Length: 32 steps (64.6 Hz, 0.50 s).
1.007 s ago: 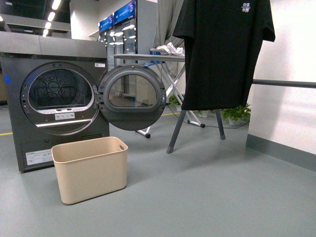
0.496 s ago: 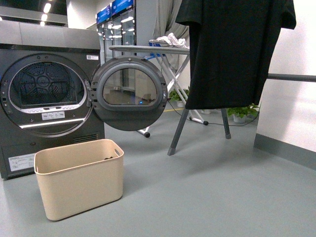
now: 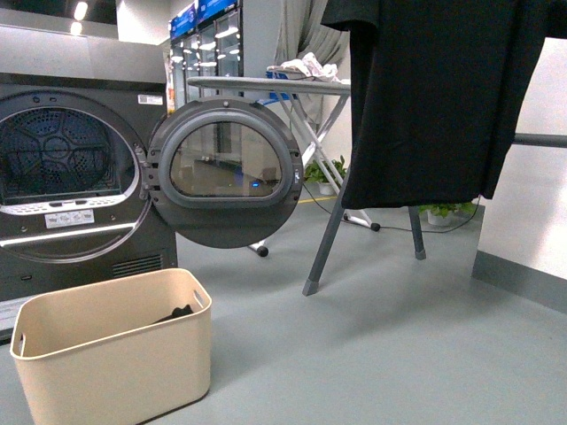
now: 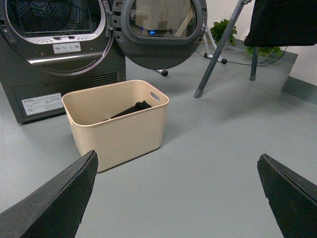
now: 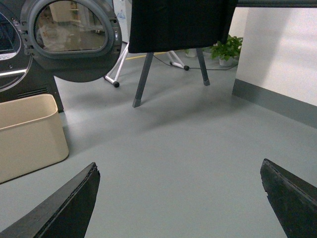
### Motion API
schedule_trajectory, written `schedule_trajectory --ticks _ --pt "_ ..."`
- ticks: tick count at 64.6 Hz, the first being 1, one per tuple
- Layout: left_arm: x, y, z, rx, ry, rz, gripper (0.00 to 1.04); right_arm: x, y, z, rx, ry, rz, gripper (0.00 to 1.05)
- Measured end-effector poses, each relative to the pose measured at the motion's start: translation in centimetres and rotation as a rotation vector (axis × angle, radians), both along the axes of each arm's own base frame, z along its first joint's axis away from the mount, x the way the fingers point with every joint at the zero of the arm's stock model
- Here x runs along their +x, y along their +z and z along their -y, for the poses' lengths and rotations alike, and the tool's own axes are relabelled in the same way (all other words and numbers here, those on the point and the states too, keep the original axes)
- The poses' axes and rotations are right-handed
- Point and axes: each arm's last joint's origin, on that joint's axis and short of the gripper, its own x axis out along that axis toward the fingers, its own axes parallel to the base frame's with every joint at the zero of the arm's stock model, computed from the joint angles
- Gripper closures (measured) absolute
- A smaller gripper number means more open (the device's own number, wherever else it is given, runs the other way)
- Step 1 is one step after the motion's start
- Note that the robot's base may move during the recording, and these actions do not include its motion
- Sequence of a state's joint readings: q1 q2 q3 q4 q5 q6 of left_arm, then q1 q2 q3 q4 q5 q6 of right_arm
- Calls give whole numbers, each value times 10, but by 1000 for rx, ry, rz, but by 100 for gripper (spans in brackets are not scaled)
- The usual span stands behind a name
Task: Move hamper under clothes hanger
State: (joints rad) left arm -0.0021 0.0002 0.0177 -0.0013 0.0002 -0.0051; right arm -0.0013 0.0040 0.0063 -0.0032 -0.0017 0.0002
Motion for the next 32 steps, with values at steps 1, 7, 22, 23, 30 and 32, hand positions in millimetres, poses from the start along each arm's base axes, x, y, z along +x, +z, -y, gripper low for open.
schedule_trajectory --ticks 1,7,22,23,30,32 --pt "0 0 0 0 0 0 7 0 0 0 0 0 0 8" --pt "0 0 0 0 -1 -1 7 0 0 0 0 -1 0 8" --pt "0 0 0 0 0 1 7 0 0 0 0 0 -1 8" --pt "0 0 0 0 0 1 7 0 0 0 0 0 0 8" --pt "0 0 0 0 0 0 7 0 0 0 0 0 0 8" --pt "0 0 0 0 0 -1 7 0 0 0 0 0 0 8"
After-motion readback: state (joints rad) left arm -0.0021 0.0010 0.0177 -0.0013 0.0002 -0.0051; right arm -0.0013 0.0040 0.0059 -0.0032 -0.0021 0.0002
